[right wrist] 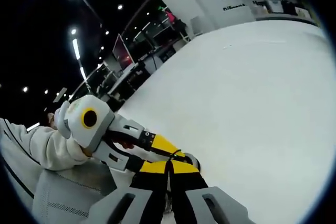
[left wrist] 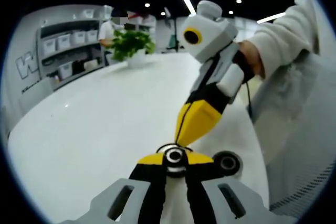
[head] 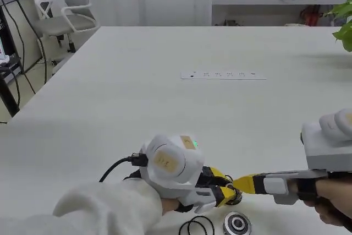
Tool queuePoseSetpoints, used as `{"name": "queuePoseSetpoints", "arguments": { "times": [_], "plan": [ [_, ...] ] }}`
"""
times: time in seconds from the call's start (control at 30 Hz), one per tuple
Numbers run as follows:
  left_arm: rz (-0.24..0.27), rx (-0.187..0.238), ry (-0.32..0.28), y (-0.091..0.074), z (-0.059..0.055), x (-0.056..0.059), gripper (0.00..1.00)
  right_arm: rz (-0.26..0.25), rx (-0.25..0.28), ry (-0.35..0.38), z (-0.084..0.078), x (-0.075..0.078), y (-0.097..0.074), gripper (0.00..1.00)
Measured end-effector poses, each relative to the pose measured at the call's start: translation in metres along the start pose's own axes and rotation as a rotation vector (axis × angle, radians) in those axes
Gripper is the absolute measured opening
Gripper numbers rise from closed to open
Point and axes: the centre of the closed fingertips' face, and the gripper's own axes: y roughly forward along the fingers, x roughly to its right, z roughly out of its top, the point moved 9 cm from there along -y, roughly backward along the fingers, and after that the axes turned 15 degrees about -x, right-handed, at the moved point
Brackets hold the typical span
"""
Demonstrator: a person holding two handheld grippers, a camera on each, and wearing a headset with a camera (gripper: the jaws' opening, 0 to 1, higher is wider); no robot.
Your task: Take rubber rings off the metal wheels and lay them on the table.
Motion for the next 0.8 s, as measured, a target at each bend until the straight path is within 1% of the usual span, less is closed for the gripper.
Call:
{"name": "queuePoseSetpoints", "arguments": {
  "times": [0.03,0.07,0.13,0.3,0.47,0.63,0.7,0.8],
  "plan": [
    [0.0,0.001,-0.001,0.0,0.0,0.0,0.14,-0.035,-0.01,-0.041,0.0,0.001,0.001,0.0],
    [0.0,0.003,-0.001,0.0,0.0,0.0,0.14,-0.03,0.003,-0.046,-0.001,-0.001,0.003,0.0],
    [0.0,0.003,-0.001,0.0,0.0,0.0,0.14,-0.02,0.005,-0.021,-0.001,0.003,0.002,0.0],
    [0.0,0.003,-0.003,0.0,0.0,0.0,0.14,-0.036,0.007,-0.007,-0.002,0.006,0.0,0.0],
    [-0.006,-0.001,-0.031,-0.001,0.0,0.0,0.14,-0.053,0.007,-0.012,-0.003,0.007,0.0,0.0],
    [-0.008,-0.026,-0.025,-0.001,0.003,-0.001,0.14,-0.061,0.008,-0.009,-0.002,0.009,-0.001,0.0],
    [-0.013,-0.038,-0.007,-0.002,0.004,-0.001,0.14,-0.061,0.01,-0.009,-0.002,0.01,-0.002,0.0],
    [-0.015,-0.036,-0.004,-0.008,0.007,-0.003,0.15,-0.064,0.015,-0.006,-0.001,0.01,-0.003,0.0]
  ]
}}
